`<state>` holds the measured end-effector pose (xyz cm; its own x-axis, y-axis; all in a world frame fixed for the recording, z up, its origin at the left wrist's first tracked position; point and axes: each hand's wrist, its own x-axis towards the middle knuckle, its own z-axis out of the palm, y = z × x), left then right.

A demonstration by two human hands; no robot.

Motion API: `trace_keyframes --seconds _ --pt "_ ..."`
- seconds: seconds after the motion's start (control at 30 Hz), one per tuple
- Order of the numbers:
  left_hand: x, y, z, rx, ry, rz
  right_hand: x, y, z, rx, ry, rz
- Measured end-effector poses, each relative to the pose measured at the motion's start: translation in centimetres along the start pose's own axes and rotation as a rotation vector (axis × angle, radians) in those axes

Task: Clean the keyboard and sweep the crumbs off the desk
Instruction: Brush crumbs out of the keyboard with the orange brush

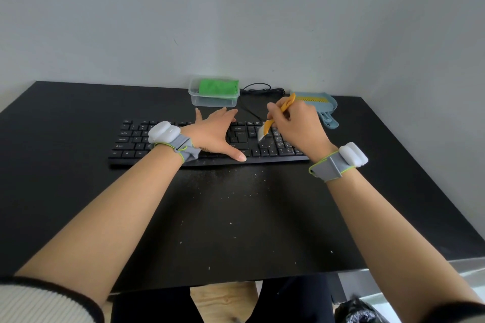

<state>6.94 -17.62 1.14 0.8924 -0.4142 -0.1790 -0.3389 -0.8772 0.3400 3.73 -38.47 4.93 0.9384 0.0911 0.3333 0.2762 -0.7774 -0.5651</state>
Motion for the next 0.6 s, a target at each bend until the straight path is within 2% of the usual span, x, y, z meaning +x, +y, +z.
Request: trace_keyframes --seconds 0.33,0.53,0.6 --pt "0.0 -0.1 -0.1 -0.003 -0.002 -0.001 0.0 0.4 -1.7 -0.112 -0.154 -0.017" --pt "-0.1 -0.2 -0.1 -0.005 -0.003 -0.005 0.5 0.0 -2.3 -0.072 -0.060 -0.030" --pt "-0.1 -0.3 -0.1 -0.008 0.001 -0.005 0.4 0.1 -1.8 -0.055 -0.089 -0.048"
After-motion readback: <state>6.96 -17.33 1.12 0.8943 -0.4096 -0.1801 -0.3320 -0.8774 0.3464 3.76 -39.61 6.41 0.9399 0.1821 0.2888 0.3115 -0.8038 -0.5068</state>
